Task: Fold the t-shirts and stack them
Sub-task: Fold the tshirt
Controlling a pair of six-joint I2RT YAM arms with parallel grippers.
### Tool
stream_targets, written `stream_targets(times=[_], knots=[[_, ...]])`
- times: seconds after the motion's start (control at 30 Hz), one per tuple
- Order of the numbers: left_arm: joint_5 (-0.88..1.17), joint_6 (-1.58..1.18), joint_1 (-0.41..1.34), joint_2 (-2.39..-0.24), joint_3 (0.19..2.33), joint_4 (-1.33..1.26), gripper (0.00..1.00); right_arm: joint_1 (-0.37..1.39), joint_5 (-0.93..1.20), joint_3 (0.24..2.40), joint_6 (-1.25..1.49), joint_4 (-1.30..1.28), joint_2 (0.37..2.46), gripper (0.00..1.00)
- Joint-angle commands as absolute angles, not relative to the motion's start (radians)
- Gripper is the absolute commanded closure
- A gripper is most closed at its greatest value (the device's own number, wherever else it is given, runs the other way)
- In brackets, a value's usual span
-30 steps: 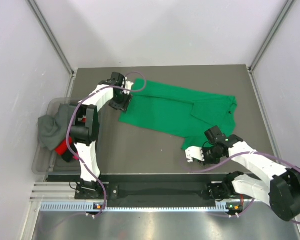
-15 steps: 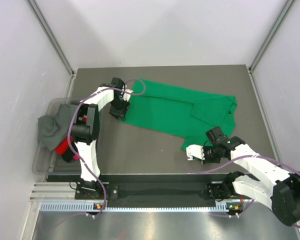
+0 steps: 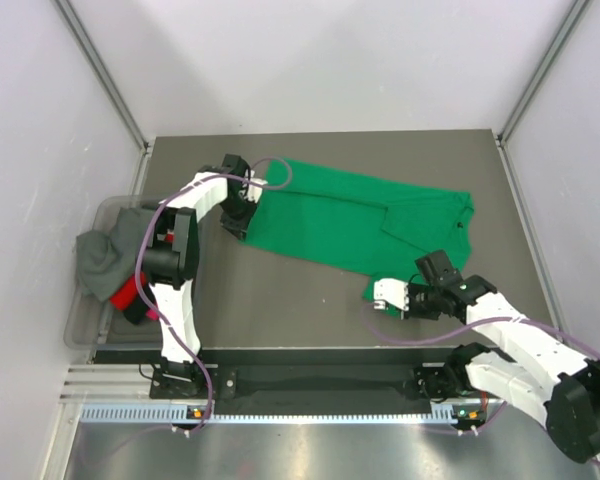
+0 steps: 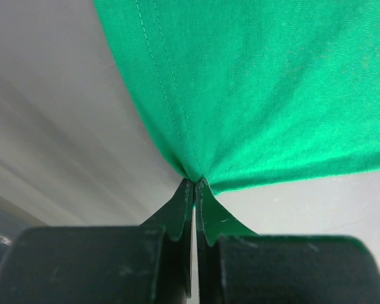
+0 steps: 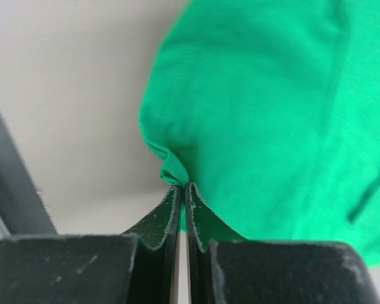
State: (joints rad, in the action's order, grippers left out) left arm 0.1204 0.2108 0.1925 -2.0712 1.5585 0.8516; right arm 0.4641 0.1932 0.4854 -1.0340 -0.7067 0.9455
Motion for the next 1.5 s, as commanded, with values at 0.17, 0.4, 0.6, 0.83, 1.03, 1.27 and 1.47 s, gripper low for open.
stream_targets(times=[0.17,0.4,0.6,0.83,1.03,1.27,1.47], knots=[[0.143,0.245,0.192,-2.046,1.756,0.948,1.0,0.241,0.216,0.624,-0.881,-0.661,0.868,1.0],[0.155,0.264,0.195,-2.143,1.957,1.005,1.0,-0.032,0.31,0.762,-0.833,-0.608,0.979,1.0],[0.157,0.27,0.201,-2.255,2.13,1.002,1.0,-0.113,0.328,0.888,-0.757,-0.52,1.132,1.0],[0.137,0.278,0.209,-2.391,2.312,0.996,1.0,-0.126,0.324,1.005,-0.661,-0.428,1.336,1.0],[0.097,0.29,0.221,-2.427,2.33,0.891,1.0,-0.127,0.291,1.091,-0.607,-0.354,1.482,1.0],[0.086,0.276,0.225,-2.445,2.344,0.784,1.0,-0.13,0.268,1.189,-0.565,-0.298,1.604,1.0],[0.072,0.255,0.23,-2.454,2.349,0.739,1.0,-0.135,0.262,1.236,-0.531,-0.267,1.654,1.0]])
